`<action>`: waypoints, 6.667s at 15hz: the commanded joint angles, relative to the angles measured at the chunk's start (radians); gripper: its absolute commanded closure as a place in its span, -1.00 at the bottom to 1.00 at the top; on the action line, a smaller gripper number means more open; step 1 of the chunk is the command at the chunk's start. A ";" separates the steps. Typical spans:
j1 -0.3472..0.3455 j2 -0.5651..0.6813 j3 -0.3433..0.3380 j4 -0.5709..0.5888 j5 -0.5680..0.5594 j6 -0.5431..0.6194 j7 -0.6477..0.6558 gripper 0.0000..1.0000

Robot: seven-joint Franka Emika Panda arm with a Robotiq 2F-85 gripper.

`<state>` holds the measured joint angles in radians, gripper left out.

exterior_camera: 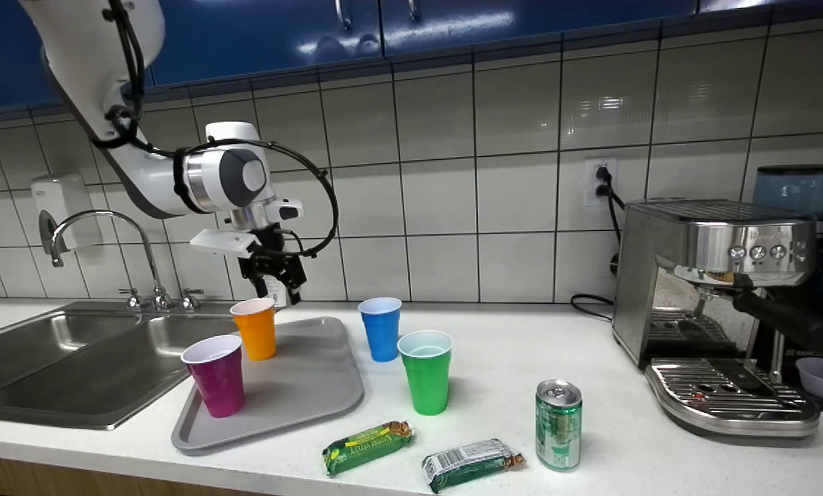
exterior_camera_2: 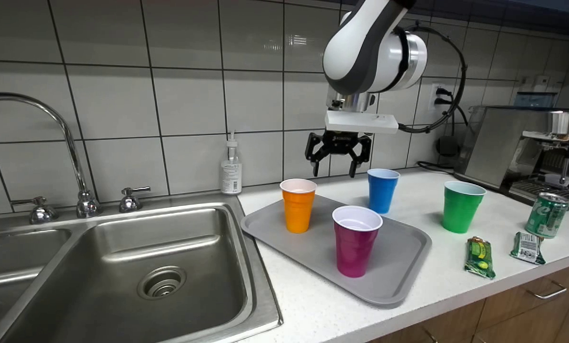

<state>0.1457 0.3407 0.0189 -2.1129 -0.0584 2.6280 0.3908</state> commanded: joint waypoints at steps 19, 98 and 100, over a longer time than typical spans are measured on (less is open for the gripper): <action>0.018 0.204 0.026 0.203 0.064 -0.040 -0.098 0.46; -0.196 -0.360 -0.132 -0.218 -0.181 0.009 0.141 0.99; -0.208 -0.360 -0.140 -0.219 -0.184 0.007 0.142 0.99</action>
<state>-0.0369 0.0192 -0.1196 -2.3108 -0.2311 2.6619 0.5532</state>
